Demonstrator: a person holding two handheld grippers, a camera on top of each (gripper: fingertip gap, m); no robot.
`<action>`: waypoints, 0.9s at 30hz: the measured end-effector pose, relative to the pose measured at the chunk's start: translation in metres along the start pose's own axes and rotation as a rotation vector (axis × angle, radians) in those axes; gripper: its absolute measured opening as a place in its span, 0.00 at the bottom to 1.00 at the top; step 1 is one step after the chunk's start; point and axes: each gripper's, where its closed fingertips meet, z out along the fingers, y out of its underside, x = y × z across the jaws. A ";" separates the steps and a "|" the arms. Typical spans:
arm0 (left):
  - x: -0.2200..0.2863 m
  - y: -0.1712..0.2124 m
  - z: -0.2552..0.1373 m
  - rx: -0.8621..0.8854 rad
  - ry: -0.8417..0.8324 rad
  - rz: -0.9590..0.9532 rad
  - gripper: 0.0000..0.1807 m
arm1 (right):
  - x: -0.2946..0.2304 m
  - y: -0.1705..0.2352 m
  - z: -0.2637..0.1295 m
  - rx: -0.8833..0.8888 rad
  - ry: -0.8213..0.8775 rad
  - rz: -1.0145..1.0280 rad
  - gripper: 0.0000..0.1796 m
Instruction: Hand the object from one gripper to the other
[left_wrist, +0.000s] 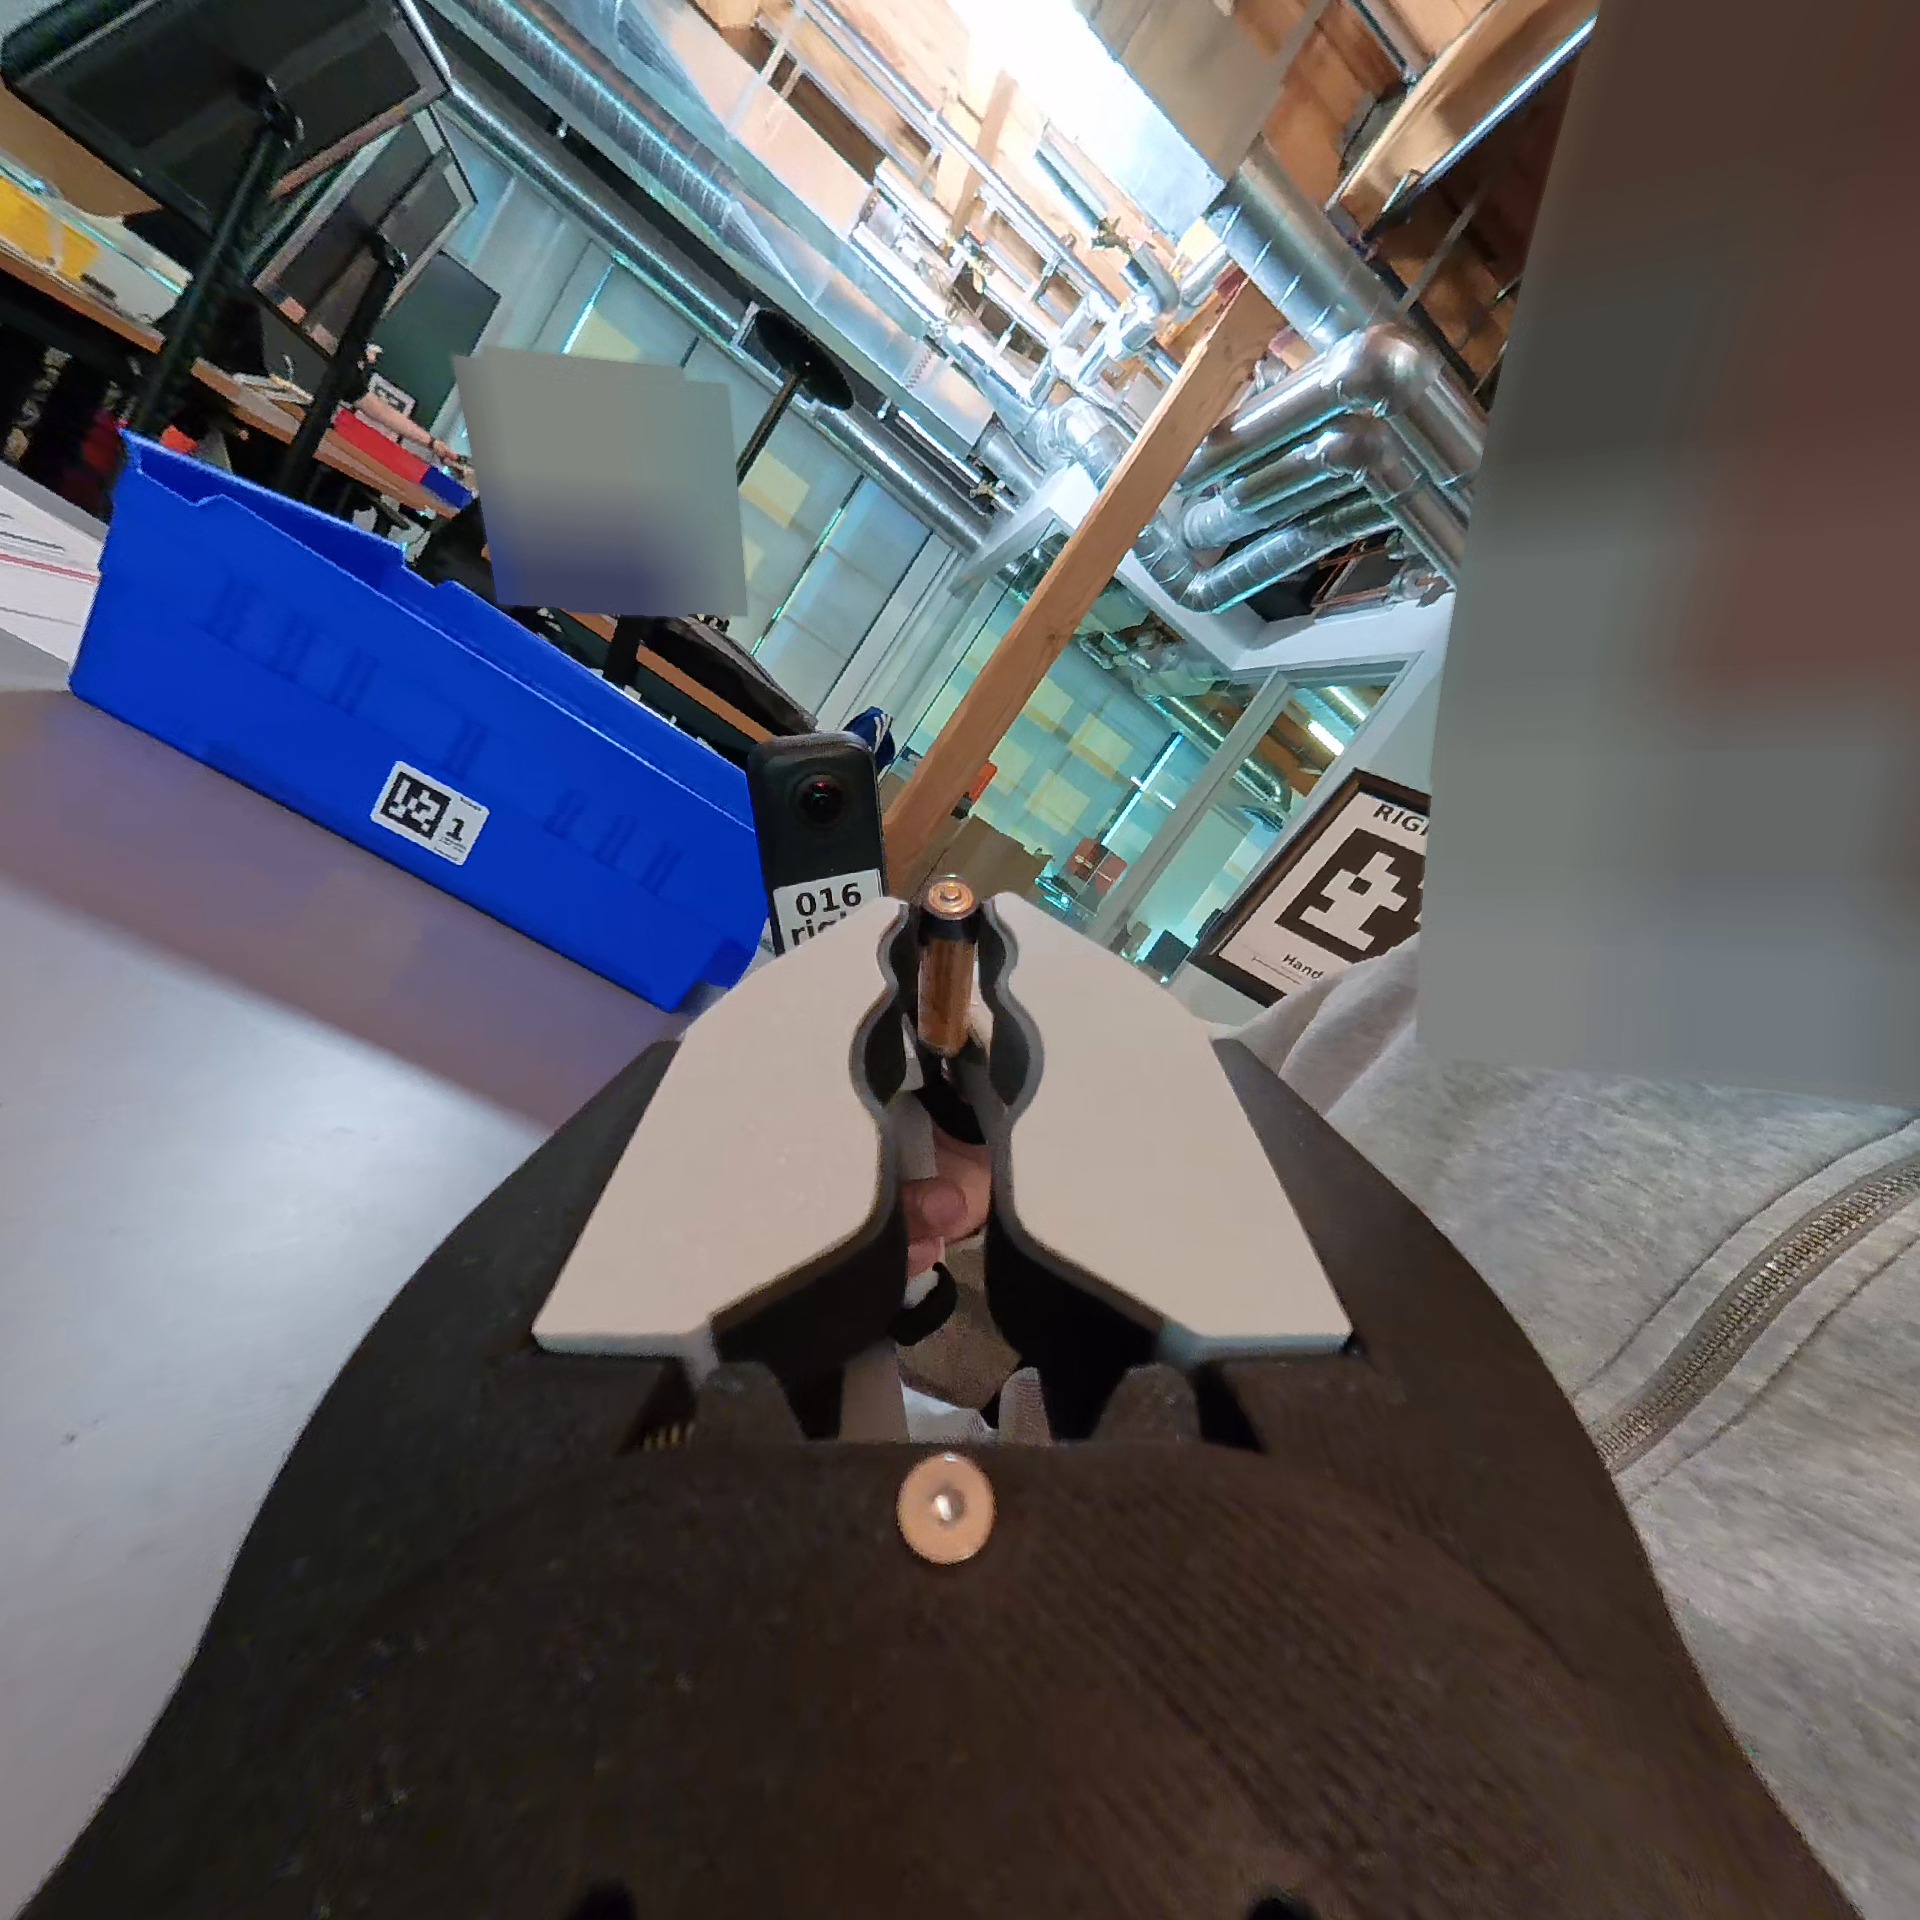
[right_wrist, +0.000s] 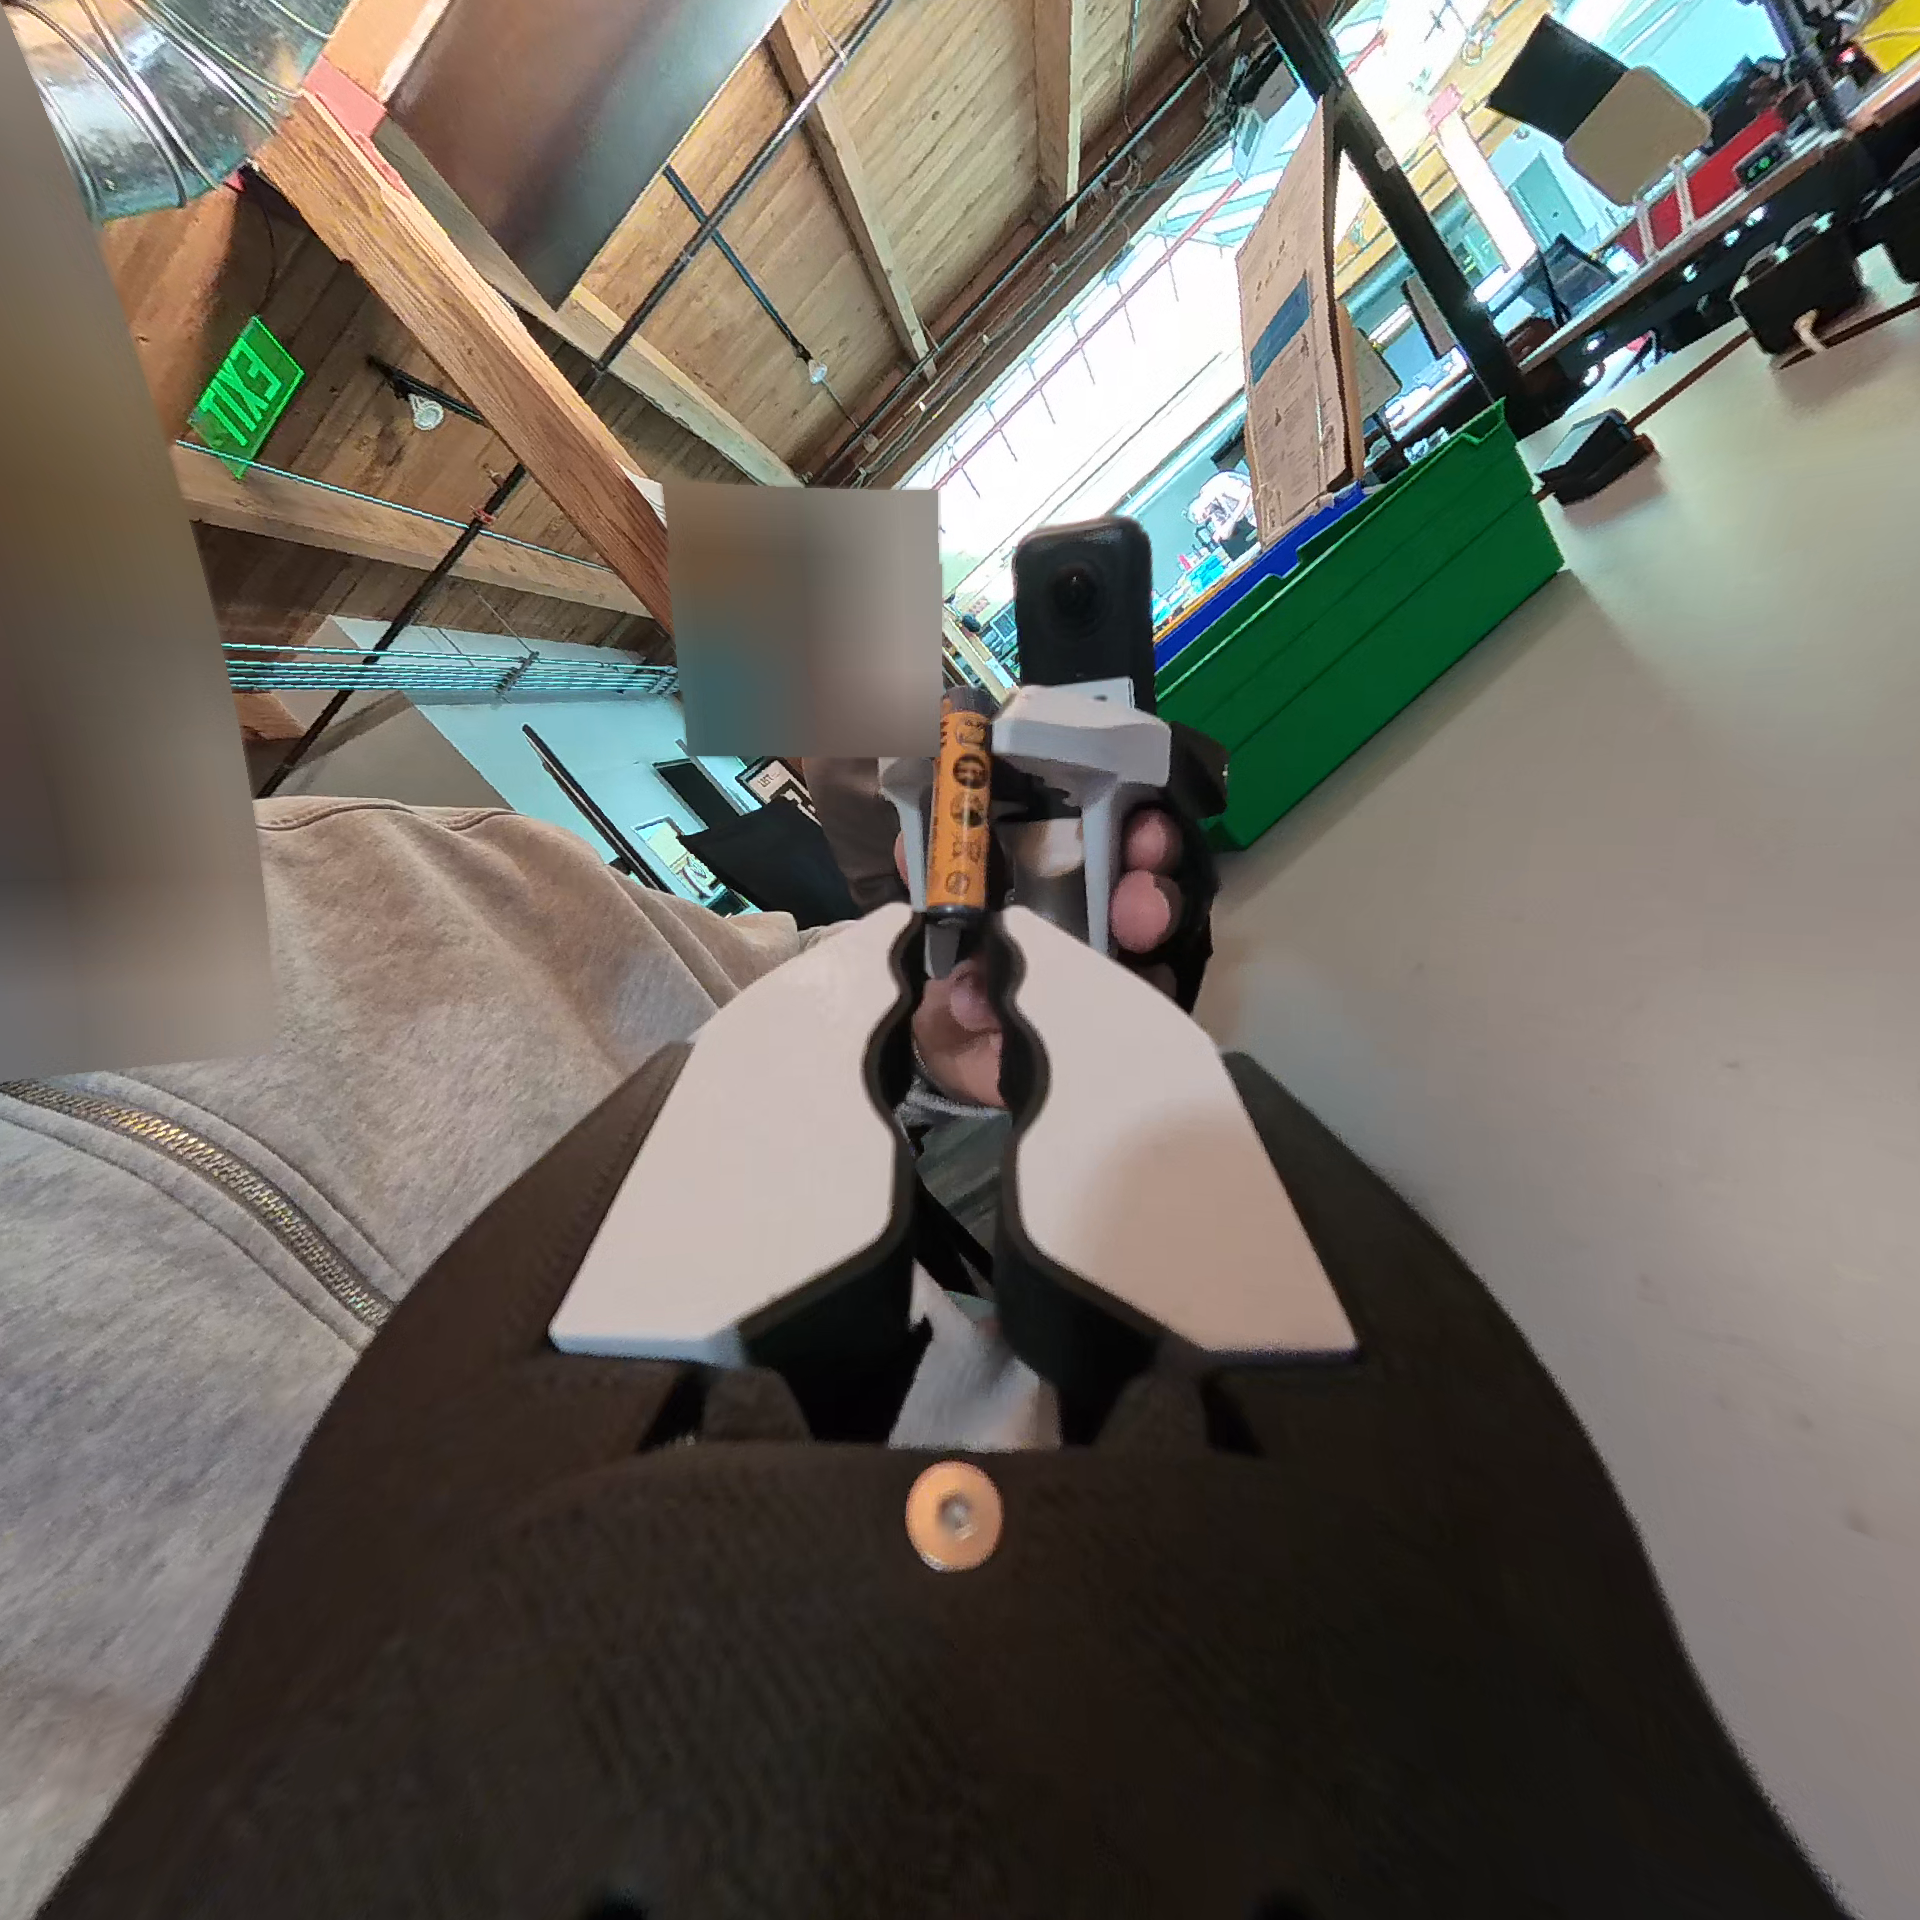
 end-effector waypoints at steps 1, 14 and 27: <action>-0.001 0.001 0.000 -0.009 -0.003 -0.009 0.05 | 0.002 0.001 0.000 -0.006 0.008 0.005 0.09; -0.009 0.021 0.005 -0.159 -0.071 0.031 0.05 | 0.009 0.013 -0.003 -0.164 0.123 -0.166 0.06; -0.007 0.019 0.006 -0.127 -0.054 -0.001 0.18 | 0.011 -0.006 -0.012 -0.065 0.145 -0.185 0.06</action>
